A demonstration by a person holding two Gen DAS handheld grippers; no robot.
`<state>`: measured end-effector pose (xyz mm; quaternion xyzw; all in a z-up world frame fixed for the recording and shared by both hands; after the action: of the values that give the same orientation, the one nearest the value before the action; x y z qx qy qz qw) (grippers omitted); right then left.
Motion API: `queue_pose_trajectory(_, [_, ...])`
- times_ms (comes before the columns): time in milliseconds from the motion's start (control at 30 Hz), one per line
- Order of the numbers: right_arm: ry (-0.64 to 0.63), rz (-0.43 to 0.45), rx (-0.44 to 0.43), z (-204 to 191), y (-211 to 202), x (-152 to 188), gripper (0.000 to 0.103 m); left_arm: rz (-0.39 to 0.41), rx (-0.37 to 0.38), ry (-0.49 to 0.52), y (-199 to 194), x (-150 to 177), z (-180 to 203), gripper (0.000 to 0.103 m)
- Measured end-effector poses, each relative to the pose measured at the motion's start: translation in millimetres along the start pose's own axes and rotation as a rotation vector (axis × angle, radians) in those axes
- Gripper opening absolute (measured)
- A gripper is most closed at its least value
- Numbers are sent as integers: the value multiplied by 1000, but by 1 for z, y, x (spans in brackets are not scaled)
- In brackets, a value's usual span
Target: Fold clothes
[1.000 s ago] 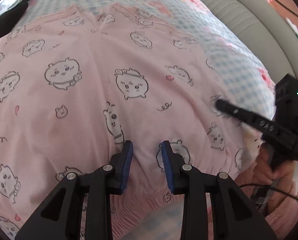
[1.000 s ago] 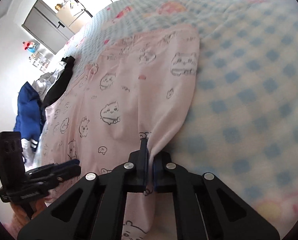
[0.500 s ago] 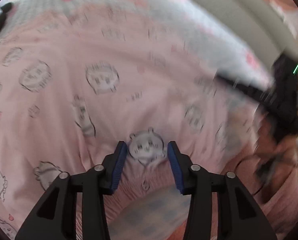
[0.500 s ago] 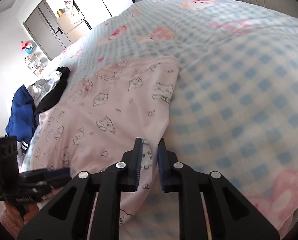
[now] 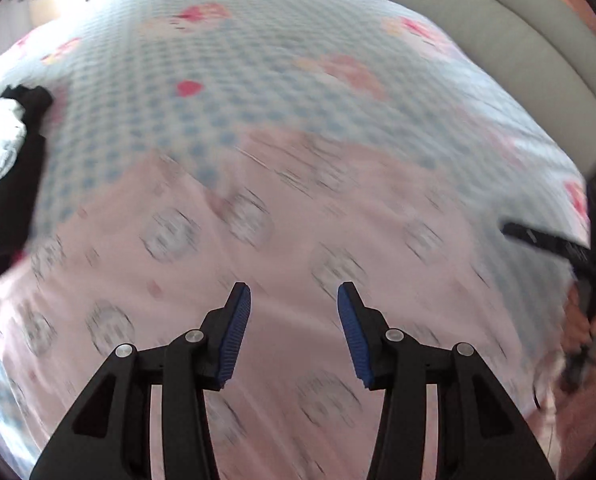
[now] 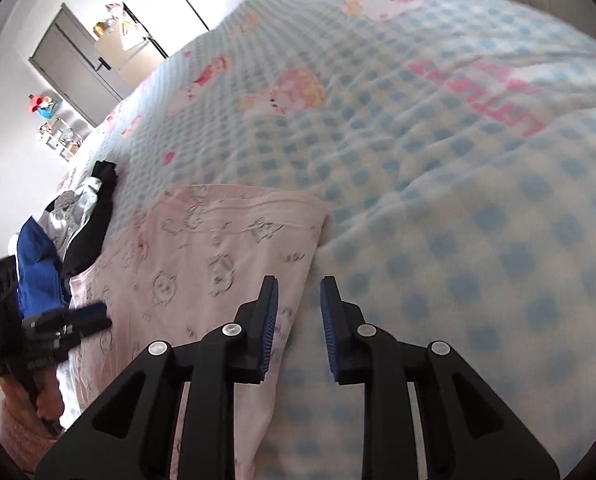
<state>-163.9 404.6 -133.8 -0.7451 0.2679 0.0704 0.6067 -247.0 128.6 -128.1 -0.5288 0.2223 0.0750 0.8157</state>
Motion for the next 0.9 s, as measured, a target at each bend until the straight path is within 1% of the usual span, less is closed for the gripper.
queue_pose_trajectory(33, [10, -23, -7, 1, 11, -6, 22, 10, -23, -16, 8, -14, -9, 45])
queue_pose_trajectory(67, [18, -42, -14, 2, 21, -12, 27, 12, -26, -18, 16, -26, -13, 45])
queue_pose_trajectory(100, [22, -44, -16, 2, 28, -16, 34, 13, -29, -19, 24, -37, -17, 46])
queue_pose_trajectory(167, [29, -55, -26, 1, 42, -23, 39, 13, -33, -9, 36, -54, -24, 45])
queue_pose_trajectory(233, [34, -71, -45, 0, 56, -27, 39, 0, -27, 13, 47, -63, -29, 45])
queue_pose_trajectory(300, [32, -80, -57, -3, 69, -31, 39, -23, -20, 31, 56, -64, -28, 45])
queue_pose_trajectory(333, [30, -85, -61, -5, 76, -32, 39, -35, -16, 40, 60, -65, -28, 39])
queue_pose_trajectory(367, [23, -89, -62, -7, 82, -33, 39, -46, -13, 49, 65, -65, -28, 16])
queue_pose_trajectory(400, [16, -92, -63, -10, 87, -33, 32, -53, -11, 57, 68, -66, -27, 6])
queue_pose_trajectory(433, [4, -93, -67, -13, 92, -33, 17, -43, -14, 62, 67, -67, -25, 4])
queue_pose_trajectory(467, [-25, -83, -76, -19, 91, -33, 5, -26, -13, 66, 64, -68, -23, 3])
queue_pose_trajectory(567, [-78, 5, -44, -28, 71, -37, 5, 98, 40, 58, 35, -76, -17, 3])
queue_pose_trajectory(600, [-70, 43, -59, -27, 60, -41, 5, 128, 58, 45, 27, -80, -17, 3])
queue_pose_trajectory(667, [-53, 119, -84, -23, 38, -49, 5, 146, 83, 15, 24, -87, -21, 3])
queue_pose_trajectory(700, [-38, 144, -78, -19, 33, -53, 5, 128, 88, -5, 32, -90, -25, 3])
queue_pose_trajectory(767, [-28, 153, -64, -12, 37, -59, 5, 83, 96, -48, 51, -96, -34, 4])
queue_pose_trajectory(800, [-22, 125, -35, -8, 48, -59, 6, 36, 98, -80, 66, -96, -38, 5])
queue_pose_trajectory(833, [-7, 87, 11, -3, 60, -58, 7, 11, 87, -93, 73, -95, -41, 8])
queue_pose_trajectory(867, [8, 49, 58, 2, 72, -56, 7, -14, 75, -106, 81, -94, -43, 8])
queue_pose_trajectory(900, [22, 17, 99, 7, 82, -55, 14, -28, 67, -110, 85, -94, -44, 8])
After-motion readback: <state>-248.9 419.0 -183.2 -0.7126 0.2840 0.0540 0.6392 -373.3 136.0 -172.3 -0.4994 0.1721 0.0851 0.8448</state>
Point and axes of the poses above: each gripper's, at about its wrist camera, not at the fingertips, and y roughly the way its jaws point, z to its right, x to its underside, the point moved 5 cm from there along y, roughly the way its jaws point, and after that the axes turned 10 degrees about x, right-handed, at the moved point
